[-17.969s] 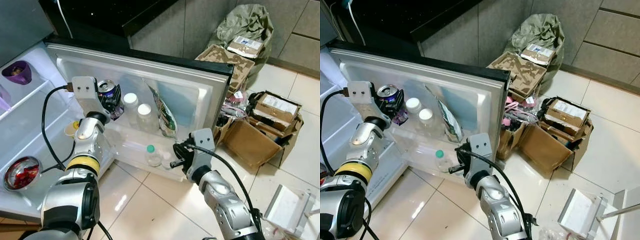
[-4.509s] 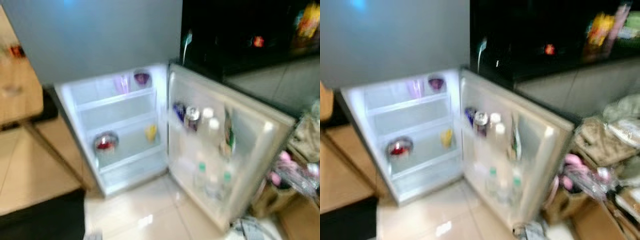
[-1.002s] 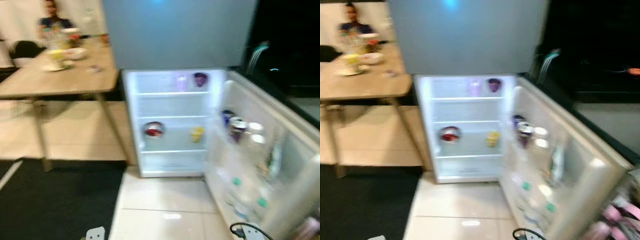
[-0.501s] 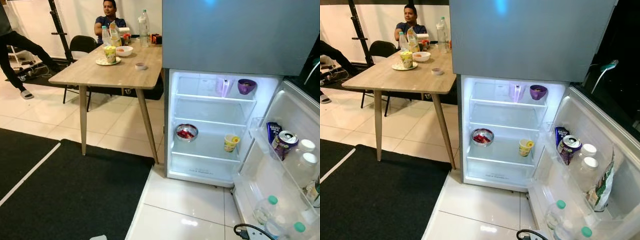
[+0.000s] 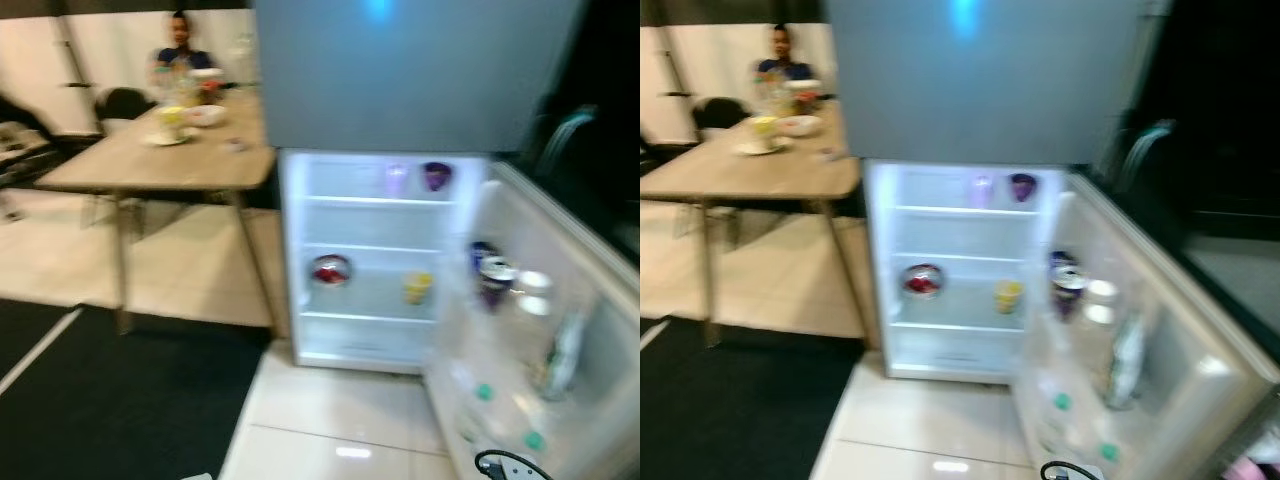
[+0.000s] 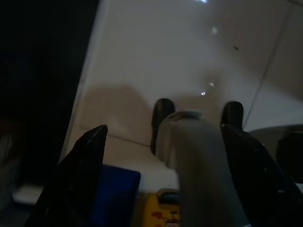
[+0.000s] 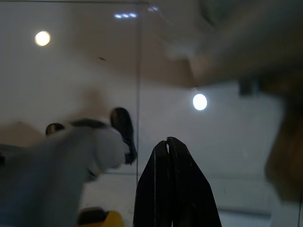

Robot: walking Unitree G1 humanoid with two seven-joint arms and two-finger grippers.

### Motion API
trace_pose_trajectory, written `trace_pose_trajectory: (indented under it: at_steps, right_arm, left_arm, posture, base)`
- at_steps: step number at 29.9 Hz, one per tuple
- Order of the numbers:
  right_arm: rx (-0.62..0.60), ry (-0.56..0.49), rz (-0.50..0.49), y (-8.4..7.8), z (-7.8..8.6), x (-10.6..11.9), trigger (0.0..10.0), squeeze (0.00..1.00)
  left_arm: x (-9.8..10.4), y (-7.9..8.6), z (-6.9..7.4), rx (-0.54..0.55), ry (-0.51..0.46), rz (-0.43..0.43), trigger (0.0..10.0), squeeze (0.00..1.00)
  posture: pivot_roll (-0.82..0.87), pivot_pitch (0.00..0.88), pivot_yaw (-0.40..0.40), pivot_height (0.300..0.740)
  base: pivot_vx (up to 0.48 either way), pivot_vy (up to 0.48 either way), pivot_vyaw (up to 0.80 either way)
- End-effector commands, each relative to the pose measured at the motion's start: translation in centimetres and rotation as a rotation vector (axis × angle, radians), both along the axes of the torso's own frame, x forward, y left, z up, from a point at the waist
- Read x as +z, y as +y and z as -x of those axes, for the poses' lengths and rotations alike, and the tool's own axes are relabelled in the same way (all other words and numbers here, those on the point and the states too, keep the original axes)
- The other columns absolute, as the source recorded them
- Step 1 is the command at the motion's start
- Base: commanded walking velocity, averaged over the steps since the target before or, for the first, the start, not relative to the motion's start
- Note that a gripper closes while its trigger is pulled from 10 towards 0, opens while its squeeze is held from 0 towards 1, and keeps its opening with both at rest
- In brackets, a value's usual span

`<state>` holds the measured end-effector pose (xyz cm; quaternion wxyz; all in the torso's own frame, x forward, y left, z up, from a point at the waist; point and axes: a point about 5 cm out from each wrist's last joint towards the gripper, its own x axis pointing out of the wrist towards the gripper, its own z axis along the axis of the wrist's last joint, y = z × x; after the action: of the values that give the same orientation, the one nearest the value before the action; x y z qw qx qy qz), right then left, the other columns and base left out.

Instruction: Restocking fridge

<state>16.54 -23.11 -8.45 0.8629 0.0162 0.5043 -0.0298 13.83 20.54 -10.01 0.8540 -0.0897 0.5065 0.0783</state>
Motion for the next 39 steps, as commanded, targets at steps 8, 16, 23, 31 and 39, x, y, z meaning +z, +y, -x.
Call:
trace_pose_trajectory:
  at_steps: [8, 16, 23, 31, 39]
  right_arm:
    - [-0.073, -0.005, 0.021, -0.4, 0.1, 0.0, 10.0, 0.0]
    - [-0.459, -0.307, -0.065, -4.6, -4.7, 3.9, 10.0, 0.0]
    - [-0.655, -0.552, -0.068, -9.0, -8.1, 8.7, 10.0, 0.0]
    - [-0.622, -0.57, -0.115, -10.9, -8.6, 10.3, 10.0, 0.0]
    - [-0.622, -0.39, 0.02, -12.1, -4.6, 8.0, 10.0, 0.0]
  left_arm:
    - [0.0, -0.1, -0.1, 0.003, -0.004, 0.006, 10.0, 0.0]
    - [0.1, 0.0, -0.2, 0.002, -0.005, 0.003, 10.0, 0.0]
    - [0.0, 0.1, 0.0, 0.005, -0.002, 0.003, 10.0, 0.0]
    - [0.0, -0.1, 0.0, 0.015, -0.005, 0.011, 10.0, 0.0]
    - [0.0, -0.2, -0.1, 0.015, -0.007, 0.012, 10.0, 0.0]
  posture:
    - [-0.08, 0.0, 0.0, 0.74]
    - [-0.08, 0.0, 0.0, 0.74]
    - [-0.08, 0.0, 0.0, 0.74]
    - [-0.08, 0.0, -0.008, 0.74]
    - [-0.09, 0.0, -0.009, 0.74]
  base:
    - [0.0, 0.0, -0.45]
    - [0.0, 0.0, 0.0]
    - [0.0, 0.0, 0.0]
    - [0.0, 0.0, 0.0]
    - [0.0, 0.0, 0.0]
